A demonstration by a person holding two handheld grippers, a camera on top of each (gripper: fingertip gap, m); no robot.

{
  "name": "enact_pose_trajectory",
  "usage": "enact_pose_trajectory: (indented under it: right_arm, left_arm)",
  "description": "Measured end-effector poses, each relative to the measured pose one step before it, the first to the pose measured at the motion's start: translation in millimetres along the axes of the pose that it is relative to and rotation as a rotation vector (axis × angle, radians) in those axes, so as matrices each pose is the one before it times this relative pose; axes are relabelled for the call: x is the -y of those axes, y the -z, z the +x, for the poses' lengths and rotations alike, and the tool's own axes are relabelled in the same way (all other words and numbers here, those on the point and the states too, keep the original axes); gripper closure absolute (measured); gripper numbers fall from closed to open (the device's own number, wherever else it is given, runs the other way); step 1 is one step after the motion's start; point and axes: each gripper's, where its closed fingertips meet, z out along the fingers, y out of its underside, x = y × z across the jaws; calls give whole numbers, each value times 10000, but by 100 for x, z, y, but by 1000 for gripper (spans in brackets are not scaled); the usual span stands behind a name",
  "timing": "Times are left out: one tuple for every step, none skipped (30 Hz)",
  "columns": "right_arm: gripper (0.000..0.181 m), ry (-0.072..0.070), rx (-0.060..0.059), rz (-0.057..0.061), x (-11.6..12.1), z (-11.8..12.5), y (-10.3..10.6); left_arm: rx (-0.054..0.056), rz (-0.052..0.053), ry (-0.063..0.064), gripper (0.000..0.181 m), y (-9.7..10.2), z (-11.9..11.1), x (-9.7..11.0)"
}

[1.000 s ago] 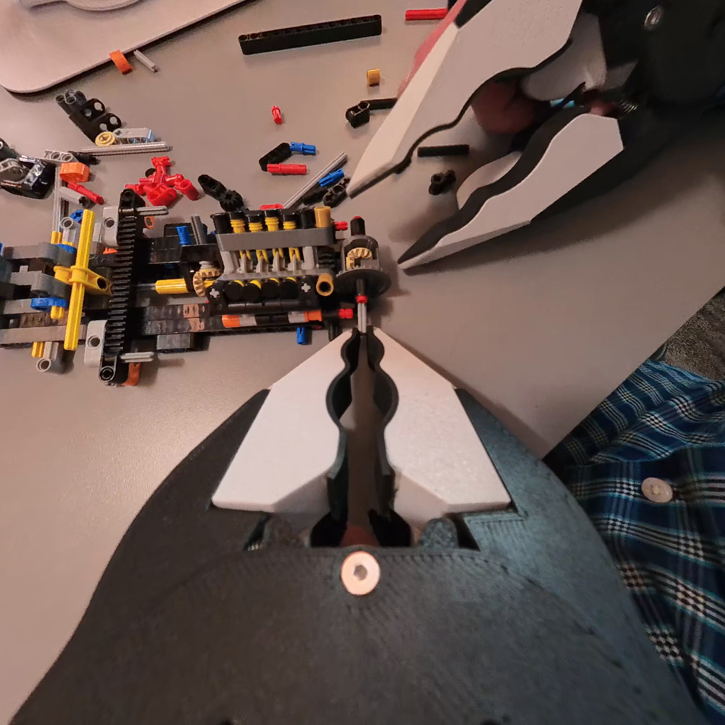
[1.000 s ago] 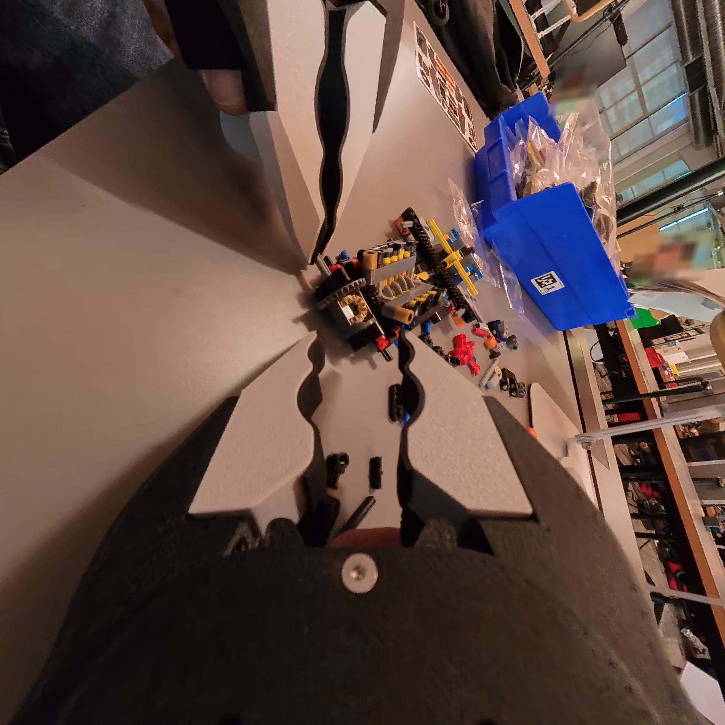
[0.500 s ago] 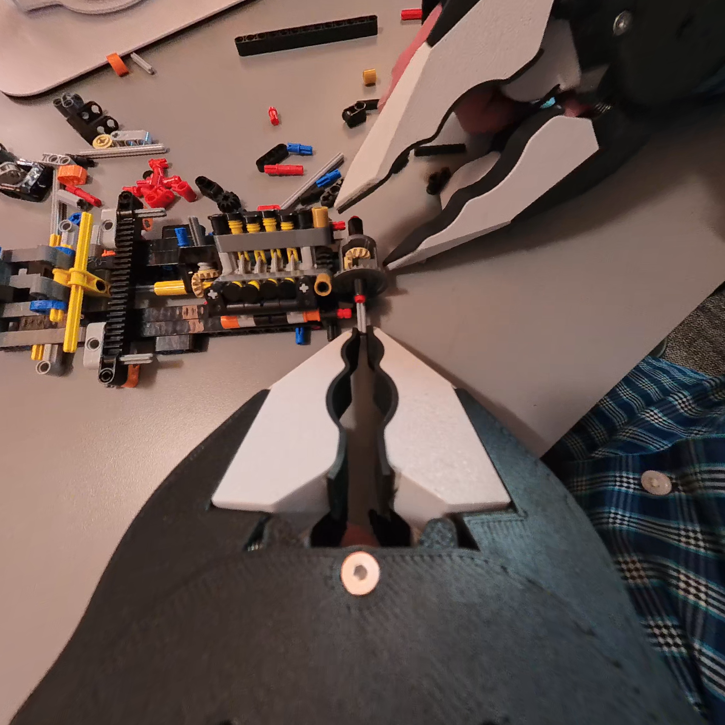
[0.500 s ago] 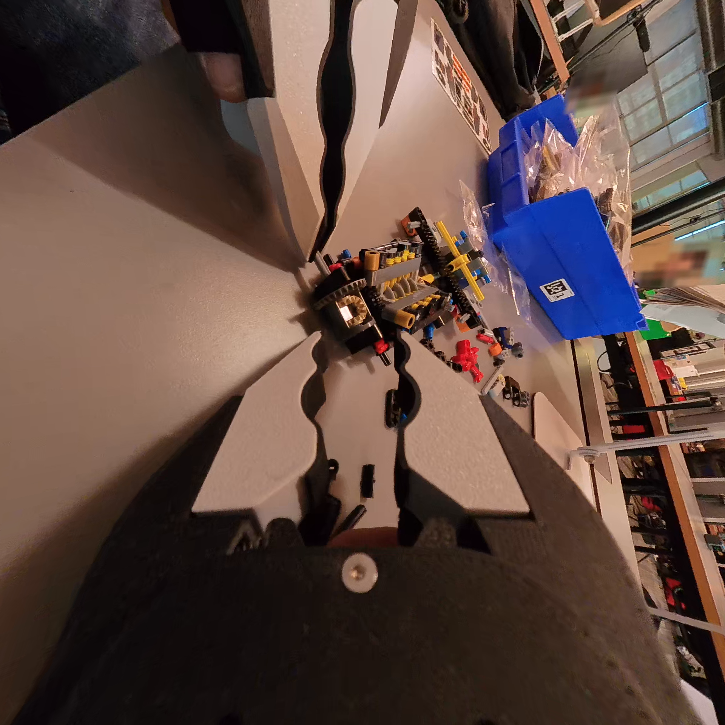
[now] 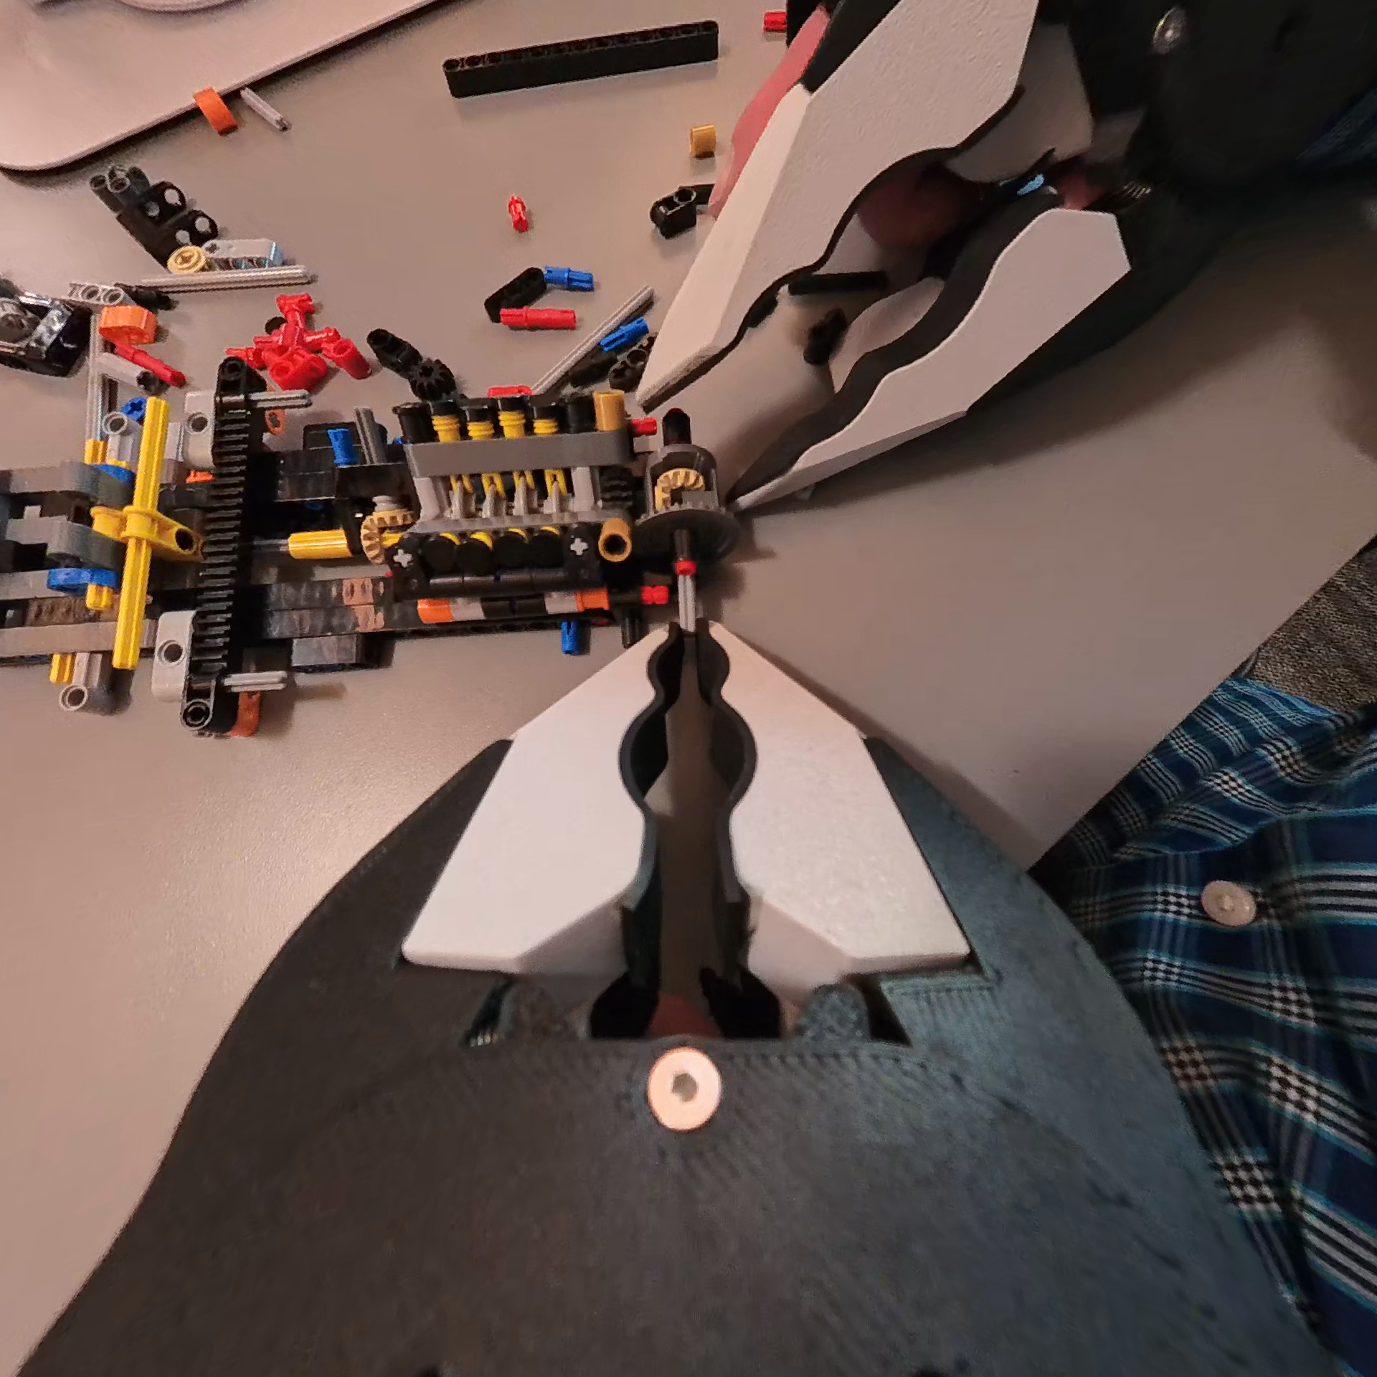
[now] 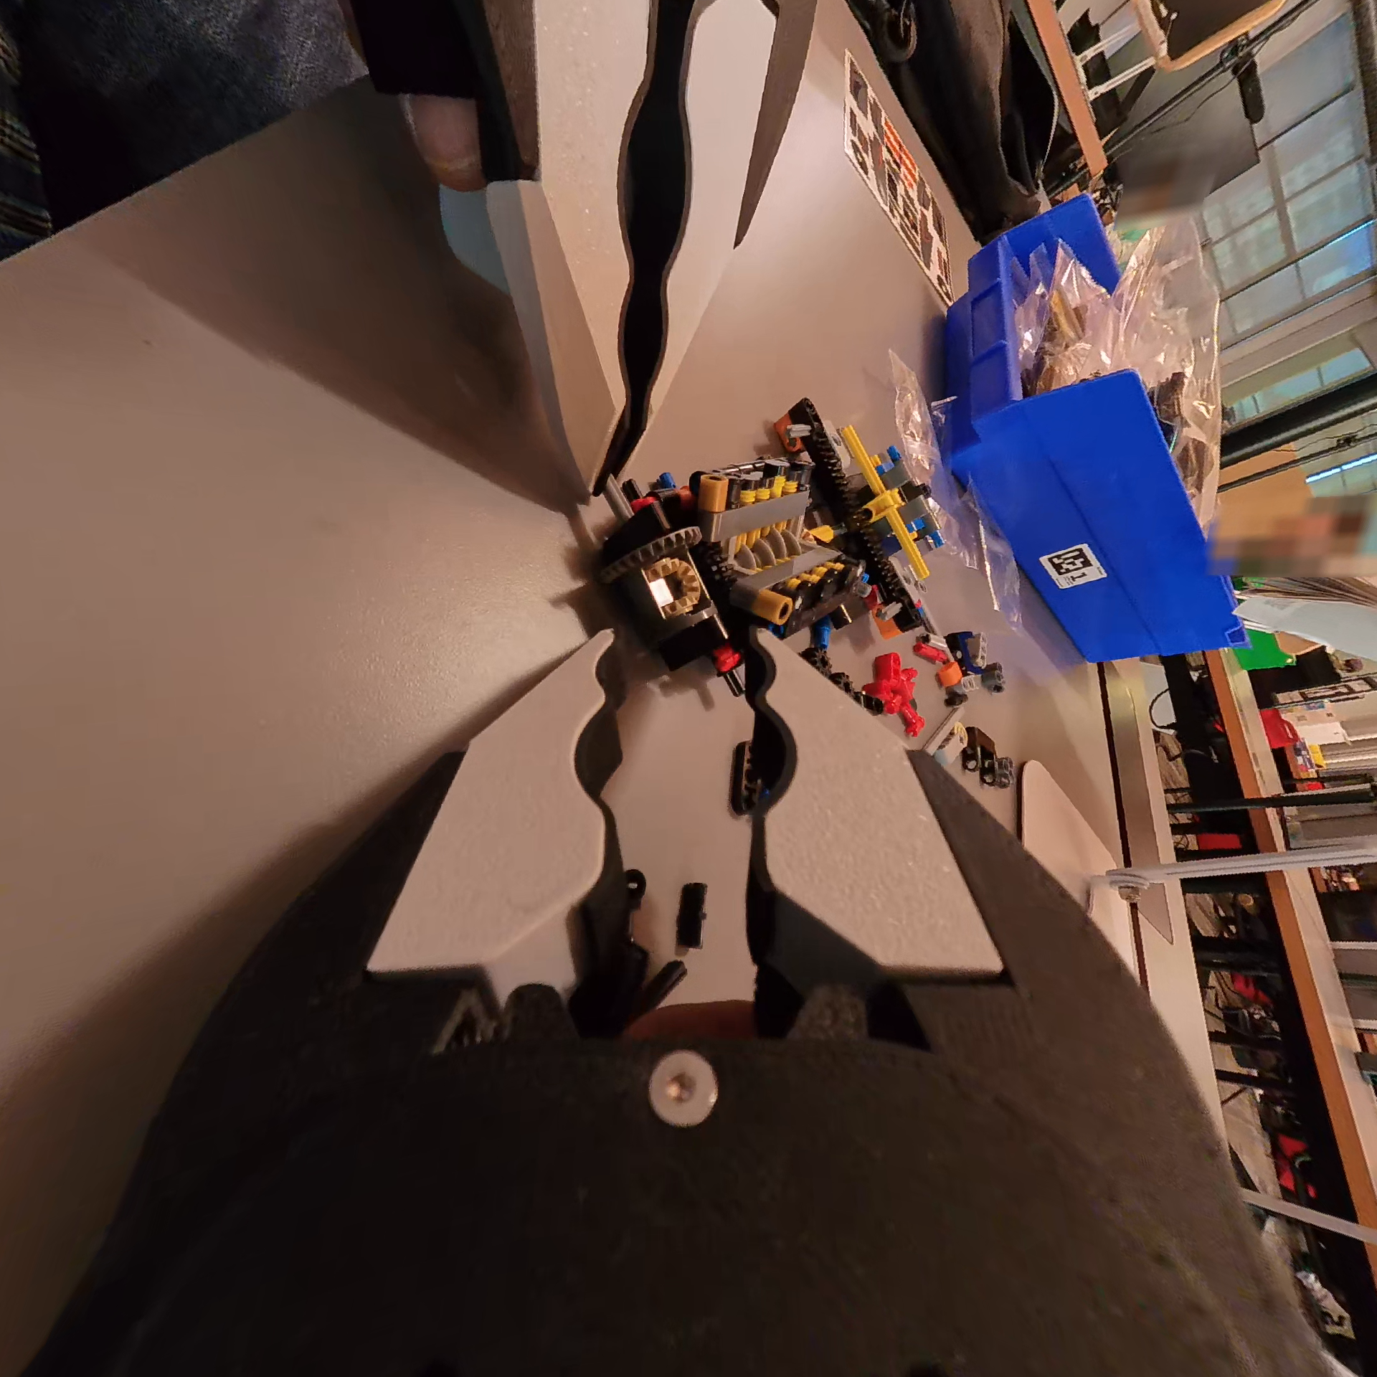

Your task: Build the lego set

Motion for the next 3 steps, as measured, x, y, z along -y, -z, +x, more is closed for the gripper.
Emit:
enact_pose_trajectory:
  right_arm:
    - [152, -11, -24, 7, 15, 10, 11]
    - [152, -7, -38, 19, 18, 15, 2]
    - [153, -7, -34, 22, 40, -3, 20]
  left_arm:
    - [-6, 1, 1, 180, 2, 1, -1]
    - [-1, 3, 4, 180, 1, -5, 1]
    - [4, 1, -8, 180, -3, 2, -9]
